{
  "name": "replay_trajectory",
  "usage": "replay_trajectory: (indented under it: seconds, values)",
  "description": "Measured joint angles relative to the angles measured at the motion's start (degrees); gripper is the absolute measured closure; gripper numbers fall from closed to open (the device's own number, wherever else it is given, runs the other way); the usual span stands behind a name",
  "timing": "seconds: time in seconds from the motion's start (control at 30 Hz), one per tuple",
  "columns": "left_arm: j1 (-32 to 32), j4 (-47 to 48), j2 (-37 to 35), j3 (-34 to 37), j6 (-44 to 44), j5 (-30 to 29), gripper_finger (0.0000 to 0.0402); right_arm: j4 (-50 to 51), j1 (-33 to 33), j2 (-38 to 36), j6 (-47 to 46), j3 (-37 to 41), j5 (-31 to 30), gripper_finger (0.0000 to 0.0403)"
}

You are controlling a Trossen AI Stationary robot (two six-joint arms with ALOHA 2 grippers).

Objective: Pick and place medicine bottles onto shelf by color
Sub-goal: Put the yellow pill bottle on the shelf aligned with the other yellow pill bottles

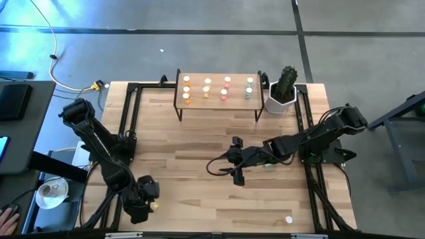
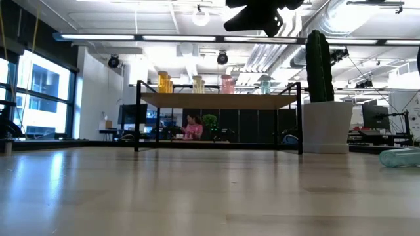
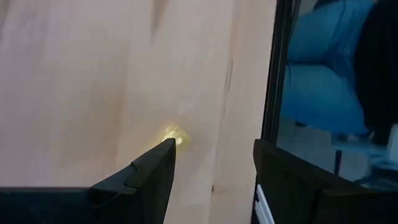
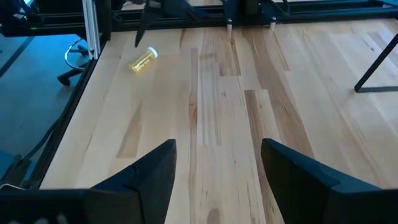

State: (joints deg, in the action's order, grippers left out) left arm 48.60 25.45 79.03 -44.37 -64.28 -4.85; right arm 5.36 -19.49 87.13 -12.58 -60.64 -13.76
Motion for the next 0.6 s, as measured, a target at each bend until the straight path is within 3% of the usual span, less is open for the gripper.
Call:
replay_trajectory:
  seconds: [0.6]
  values:
    - [0.9,2.1,6.5,-3.0,9.4,-0.3,0.0195,0.0,1.3,0.0,-2.3,0.0,0.0,0.0175]
